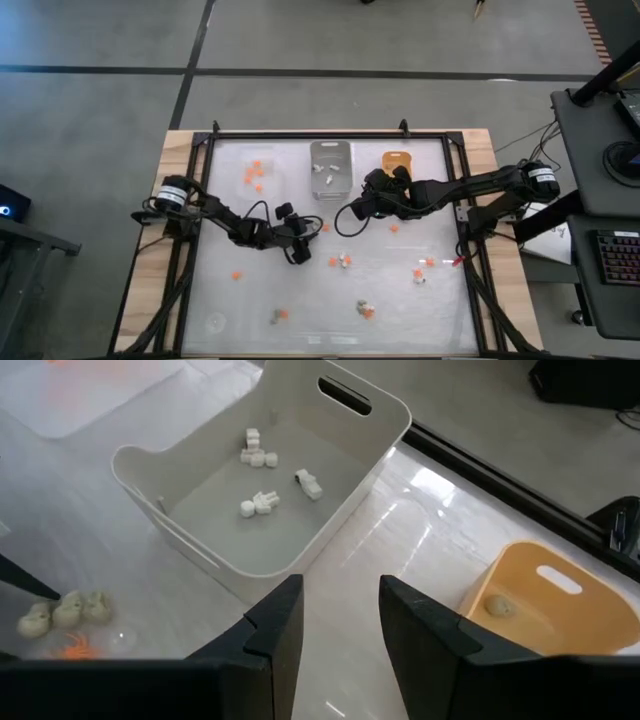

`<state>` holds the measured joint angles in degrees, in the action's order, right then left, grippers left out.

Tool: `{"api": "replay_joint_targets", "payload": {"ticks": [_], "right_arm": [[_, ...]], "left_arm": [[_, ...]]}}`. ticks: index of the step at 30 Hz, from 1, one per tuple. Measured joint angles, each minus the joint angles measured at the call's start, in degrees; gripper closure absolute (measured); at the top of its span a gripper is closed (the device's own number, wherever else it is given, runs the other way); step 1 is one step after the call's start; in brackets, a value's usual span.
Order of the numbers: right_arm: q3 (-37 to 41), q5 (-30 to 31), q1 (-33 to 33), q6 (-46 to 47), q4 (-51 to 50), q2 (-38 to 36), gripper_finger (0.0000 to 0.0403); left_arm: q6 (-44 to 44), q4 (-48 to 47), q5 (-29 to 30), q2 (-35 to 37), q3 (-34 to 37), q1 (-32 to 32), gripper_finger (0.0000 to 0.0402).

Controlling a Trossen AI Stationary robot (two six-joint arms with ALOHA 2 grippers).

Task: Sort Halloween decoration
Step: Put the cream white skull toy into the yellow bin

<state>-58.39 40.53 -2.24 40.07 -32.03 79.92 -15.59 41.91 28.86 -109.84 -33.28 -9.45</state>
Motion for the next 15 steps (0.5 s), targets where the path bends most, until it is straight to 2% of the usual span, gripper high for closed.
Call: {"api": "replay_joint_targets", "payload": {"ticks": [10, 15], "right_arm": [[0.44, -0.22, -0.06, 0.0, 1.03, 0.0, 0.028], [0.48, -0.46, -0.28, 0.0, 1.05, 0.0, 0.028]], "left_arm": [[-0.39, -0.31, -0.03, 0.02, -0.04, 0.0, 0.0279], [-0.39, -0.35, 0.08, 0.02, -0.07, 0.0, 0.0296]]}}
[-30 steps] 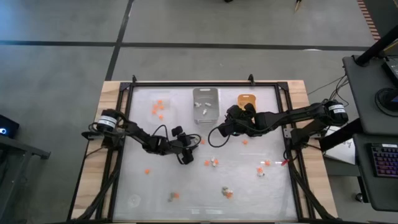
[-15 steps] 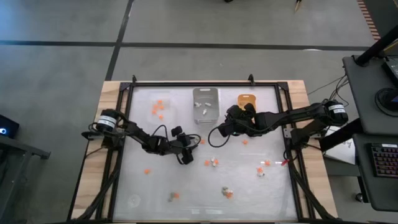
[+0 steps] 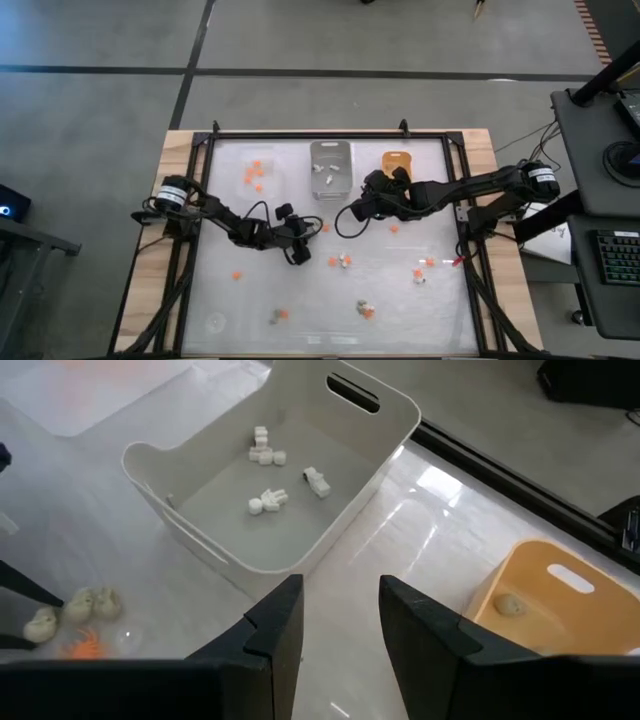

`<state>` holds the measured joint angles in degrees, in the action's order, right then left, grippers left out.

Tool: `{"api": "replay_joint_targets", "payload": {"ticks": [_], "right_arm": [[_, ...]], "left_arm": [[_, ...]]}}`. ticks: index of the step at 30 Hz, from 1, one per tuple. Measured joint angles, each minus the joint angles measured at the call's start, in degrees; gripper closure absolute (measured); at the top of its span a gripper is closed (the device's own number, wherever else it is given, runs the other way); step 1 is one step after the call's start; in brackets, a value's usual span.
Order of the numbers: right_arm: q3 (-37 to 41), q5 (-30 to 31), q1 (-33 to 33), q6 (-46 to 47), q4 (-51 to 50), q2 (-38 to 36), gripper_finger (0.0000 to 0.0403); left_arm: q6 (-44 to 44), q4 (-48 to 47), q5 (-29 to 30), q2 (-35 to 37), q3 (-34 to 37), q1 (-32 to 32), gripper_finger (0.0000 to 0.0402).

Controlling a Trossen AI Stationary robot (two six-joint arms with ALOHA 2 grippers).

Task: Sort Halloween decoration
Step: Put the cream white skull toy into the yellow bin

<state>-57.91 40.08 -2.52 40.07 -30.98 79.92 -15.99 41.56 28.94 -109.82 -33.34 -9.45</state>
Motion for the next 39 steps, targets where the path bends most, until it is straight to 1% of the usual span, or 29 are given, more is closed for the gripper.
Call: {"api": "replay_joint_targets", "payload": {"ticks": [8, 14, 16, 19, 23, 28, 29, 31, 34, 37, 39], "right_arm": [[0.07, 0.0, -0.38, 0.0, 0.0, 0.0, 0.028], [0.07, -0.2, -1.89, -0.02, 0.02, 0.0, 0.028], [0.07, -1.8, -2.43, -0.01, 0.28, 0.0, 0.028], [0.07, -6.14, -2.79, -1.63, 2.01, 0.0, 0.028], [0.09, -11.64, -3.88, -11.5, 7.37, 0.0, 0.028], [0.09, -17.48, -6.28, -26.41, 18.53, 0.0, 0.028], [0.09, -18.62, -6.84, -29.39, 20.93, 0.0, 0.028], [0.09, -20.58, -8.43, -35.23, 24.94, 0.0, 0.028], [0.09, -21.07, -11.15, -43.18, 29.95, 0.0, 0.028], [0.09, -20.76, -13.72, -51.3, 34.84, 0.0, 0.028], [0.09, -20.64, -14.92, -56.29, 38.26, 0.0, 0.028]], "left_arm": [[-0.35, -0.2, 0.22, 0.38, 0.04, -0.2, 0.0303], [0.98, -1.01, 0.58, 3.34, 0.76, -2.27, 0.0304], [1.82, -0.72, 0.42, 4.97, 1.19, -3.12, 0.0304], [4.22, -0.62, 0.27, 8.0, 1.51, -4.29, 0.0304], [8.38, -0.5, 0.14, 13.39, 1.69, -4.9, 0.0304], [14.03, -2.06, 0.1, 22.3, 2.05, -4.85, 0.0304], [14.67, -2.39, -0.18, 24.32, 2.05, -4.85, 0.0304], [14.93, -3.5, -2.99, 28.95, 2.05, -4.79, 0.0304], [12.22, -3.53, -8.96, 35.05, 2.05, -4.68, 0.0304], [5.22, -3.4, -13.52, 39.41, 2.05, -4.46, 0.0304], [0.09, -3.24, -15.31, 40.95, 2.05, -4.42, 0.0304]]}}
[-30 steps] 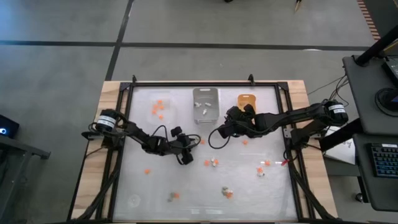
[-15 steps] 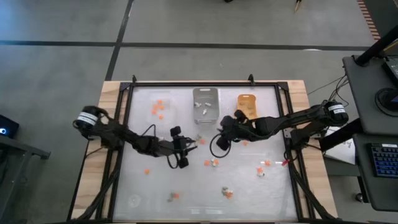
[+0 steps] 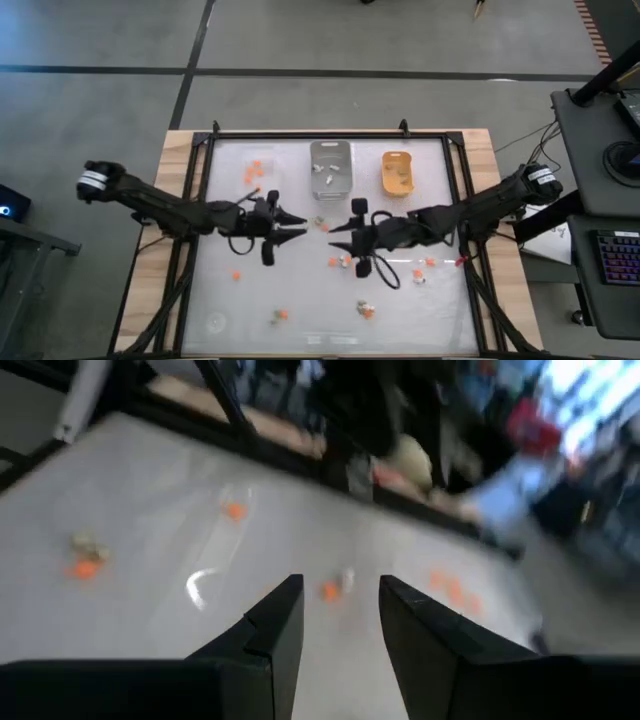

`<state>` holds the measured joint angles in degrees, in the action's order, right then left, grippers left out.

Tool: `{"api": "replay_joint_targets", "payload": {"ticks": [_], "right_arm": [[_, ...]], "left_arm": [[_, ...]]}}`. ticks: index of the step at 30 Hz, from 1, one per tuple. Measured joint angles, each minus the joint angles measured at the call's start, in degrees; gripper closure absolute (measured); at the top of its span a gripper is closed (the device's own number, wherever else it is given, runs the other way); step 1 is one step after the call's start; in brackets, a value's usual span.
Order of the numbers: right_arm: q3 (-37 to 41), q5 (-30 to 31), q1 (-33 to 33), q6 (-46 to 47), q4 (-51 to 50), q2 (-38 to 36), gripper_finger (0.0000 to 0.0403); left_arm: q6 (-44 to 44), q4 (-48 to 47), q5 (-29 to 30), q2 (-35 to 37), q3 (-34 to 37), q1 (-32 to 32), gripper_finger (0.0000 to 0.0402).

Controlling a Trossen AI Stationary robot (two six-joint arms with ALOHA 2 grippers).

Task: Sort Halloween decoration
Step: Put the cream white skull toy into the yellow bin

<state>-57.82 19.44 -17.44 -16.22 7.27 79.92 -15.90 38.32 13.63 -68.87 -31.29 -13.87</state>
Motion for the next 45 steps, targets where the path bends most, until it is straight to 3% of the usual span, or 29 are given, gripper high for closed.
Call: {"api": "replay_joint_targets", "payload": {"ticks": [6, 13, 32, 45], "right_arm": [[-0.02, 0.08, -1.18, -13.1, 8.08, 1.13, 0.028], [-0.02, 0.09, -1.06, -19.37, 13.4, 2.71, 0.028], [-0.02, 0.07, -0.91, -21.01, 14.09, 2.8, 0.028], [0.0, -0.4, -0.45, -21.44, 12.7, 2.82, 0.028]], "left_arm": [[-11.12, 3.49, -5.23, -0.53, -0.02, 0.0, 0.0304], [-13.72, 12.15, -10.29, -5.7, -0.04, 0.04, 0.0304], [-15.28, 26.97, -11.46, -15.82, -0.15, 2.4, 0.0304], [-13.83, 20.15, -18.19, -20.86, -8.96, 2.8, 0.0304]]}}
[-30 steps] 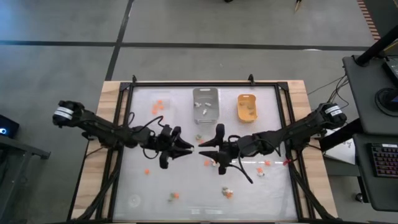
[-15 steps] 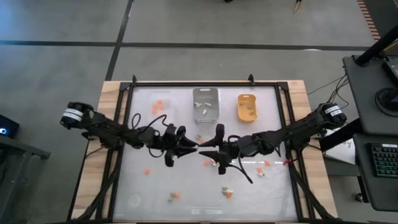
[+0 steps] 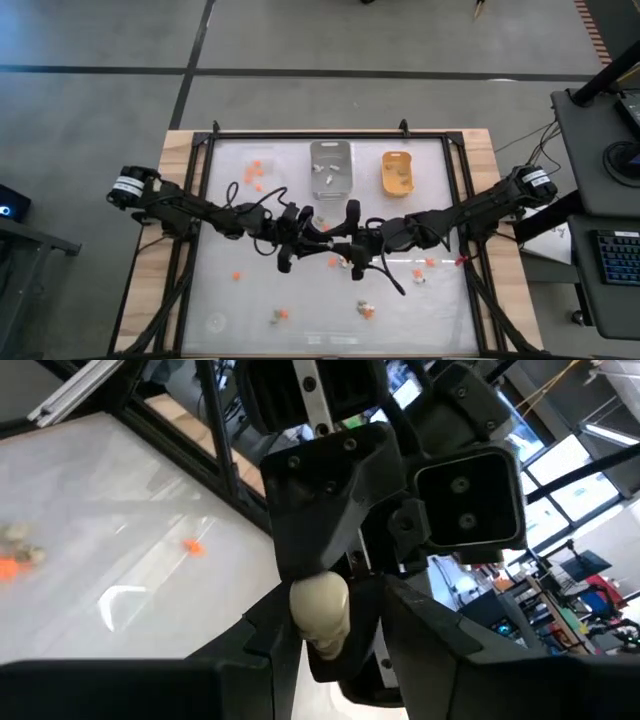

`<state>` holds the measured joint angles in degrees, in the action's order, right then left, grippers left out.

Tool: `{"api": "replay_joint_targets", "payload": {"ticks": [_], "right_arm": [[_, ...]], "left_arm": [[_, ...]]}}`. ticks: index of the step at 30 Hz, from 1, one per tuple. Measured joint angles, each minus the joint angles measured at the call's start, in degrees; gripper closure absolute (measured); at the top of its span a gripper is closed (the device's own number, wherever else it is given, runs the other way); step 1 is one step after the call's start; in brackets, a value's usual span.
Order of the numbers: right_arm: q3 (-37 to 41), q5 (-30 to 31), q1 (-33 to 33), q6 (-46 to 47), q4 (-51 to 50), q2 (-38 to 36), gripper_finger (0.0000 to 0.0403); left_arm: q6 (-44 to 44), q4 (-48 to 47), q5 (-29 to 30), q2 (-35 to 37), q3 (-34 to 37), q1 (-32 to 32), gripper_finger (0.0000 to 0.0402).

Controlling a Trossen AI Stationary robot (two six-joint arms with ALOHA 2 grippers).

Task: Sort Halloween decoration
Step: Put the cream white skull toy into the yellow bin

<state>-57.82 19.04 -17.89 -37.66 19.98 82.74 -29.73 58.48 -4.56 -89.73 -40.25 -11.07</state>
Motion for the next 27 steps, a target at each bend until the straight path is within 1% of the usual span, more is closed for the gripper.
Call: {"api": "replay_joint_targets", "payload": {"ticks": [11, 14, 17, 24, 27], "right_arm": [[-0.01, 0.26, 0.0, 0.22, -0.56, 0.0, 0.028], [0.0, 0.27, 0.02, 0.08, -0.56, 0.0, 0.0286], [0.0, 0.35, -0.01, -0.14, -0.53, 0.0, 0.0302], [0.0, 0.51, -0.35, -0.29, -0.58, 0.0, 0.0359], [0.0, 0.49, -0.35, -0.26, -0.84, -0.04, 0.0368]], "left_arm": [[0.3, -0.46, -0.82, 0.35, 0.22, 0.45, 0.0304], [0.32, -0.53, -0.92, 0.37, 0.22, 0.48, 0.0304], [0.3, -0.59, -0.91, 0.42, 0.22, 0.59, 0.0304], [-1.12, -0.87, -1.18, 0.42, 0.56, 1.25, 0.0304], [-1.27, -0.89, -1.2, 0.42, 0.61, 1.33, 0.0301]]}}
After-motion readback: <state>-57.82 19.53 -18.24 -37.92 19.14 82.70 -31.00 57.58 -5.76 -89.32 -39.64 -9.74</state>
